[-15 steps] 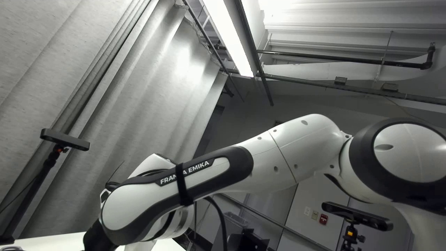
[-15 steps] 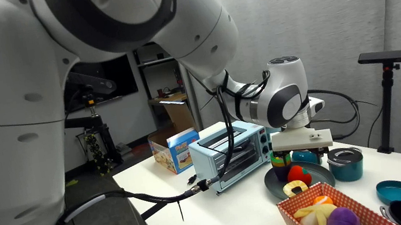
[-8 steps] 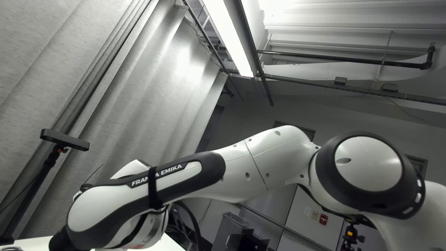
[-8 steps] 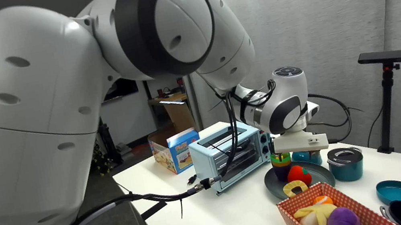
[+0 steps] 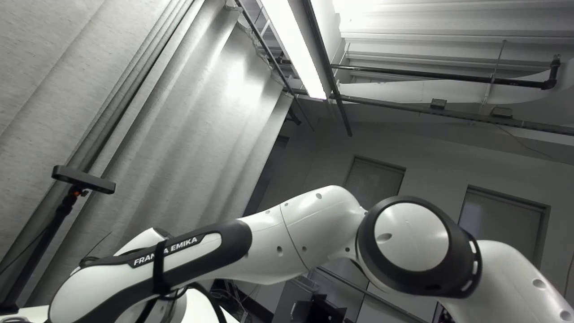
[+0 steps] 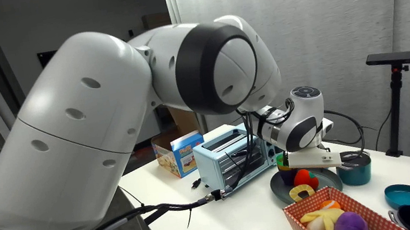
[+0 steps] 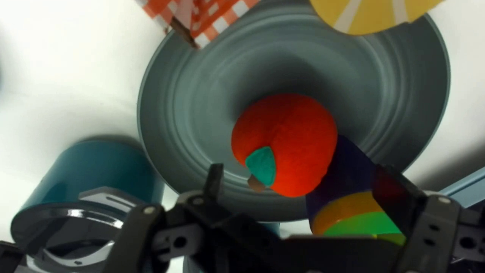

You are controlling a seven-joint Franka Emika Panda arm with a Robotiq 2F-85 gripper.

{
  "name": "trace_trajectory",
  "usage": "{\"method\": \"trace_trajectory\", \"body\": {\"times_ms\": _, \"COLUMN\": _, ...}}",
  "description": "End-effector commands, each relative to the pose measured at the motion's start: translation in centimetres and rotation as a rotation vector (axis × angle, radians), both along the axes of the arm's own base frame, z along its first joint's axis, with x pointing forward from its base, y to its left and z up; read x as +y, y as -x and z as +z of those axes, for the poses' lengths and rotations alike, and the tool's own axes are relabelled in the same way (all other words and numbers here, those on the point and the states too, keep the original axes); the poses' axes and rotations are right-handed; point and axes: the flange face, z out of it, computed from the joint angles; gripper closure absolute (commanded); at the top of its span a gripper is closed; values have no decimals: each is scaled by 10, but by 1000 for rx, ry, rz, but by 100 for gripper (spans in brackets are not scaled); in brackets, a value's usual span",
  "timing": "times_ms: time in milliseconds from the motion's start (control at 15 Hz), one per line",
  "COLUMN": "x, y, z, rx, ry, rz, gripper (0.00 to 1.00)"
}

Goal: Put the orange object in the brown box, then remove the purple and yellow objects and put them on the table

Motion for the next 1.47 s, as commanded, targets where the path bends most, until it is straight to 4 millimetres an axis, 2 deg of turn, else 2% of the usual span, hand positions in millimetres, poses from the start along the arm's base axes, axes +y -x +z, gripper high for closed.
{"method": "trace_trajectory", "body": {"times_ms": 0, "x": -1, "y": -24, "z": -23, "rx": -24, "ry": -34, "rz": 2, "gripper": 0}}
{"method": "trace_trajectory", "body": {"times_ms": 333, "x": -2, "y": -37, "z": -44, "rx": -13, "ry": -59, "rz": -1, "gripper": 1}}
{"method": "trace_trajectory", "body": {"times_ms": 400, "x": -2, "y": -38, "z": -48, "rx": -11, "ry": -65, "rz": -5, "gripper": 10}}
{"method": "trace_trajectory", "body": {"times_ms": 467, "x": -2, "y": -40, "z": -50, "rx": -11, "ry": -68, "rz": -9, "gripper": 25}}
{"method": "trace_trajectory", "body": {"times_ms": 533, "x": -2, "y": -40, "z": -52, "rx": -10, "ry": -71, "rz": -12, "gripper": 29}}
{"method": "trace_trajectory", "body": {"times_ms": 800, "x": -9, "y": -41, "z": -51, "rx": -7, "ry": -76, "rz": -33, "gripper": 59}}
{"method": "trace_trajectory", "body": {"times_ms": 1000, "x": -10, "y": -36, "z": -40, "rx": -15, "ry": -68, "rz": -42, "gripper": 81}}
{"method": "trace_trajectory", "body": {"times_ms": 1200, "x": -3, "y": -28, "z": -14, "rx": -37, "ry": -86, "rz": -34, "gripper": 97}}
{"method": "trace_trajectory", "body": {"times_ms": 1333, "x": 5, "y": -21, "z": 9, "rx": -61, "ry": -97, "rz": -44, "gripper": 94}}
{"method": "trace_trajectory", "body": {"times_ms": 1400, "x": 6, "y": -17, "z": 21, "rx": -74, "ry": -95, "rz": -50, "gripper": 96}}
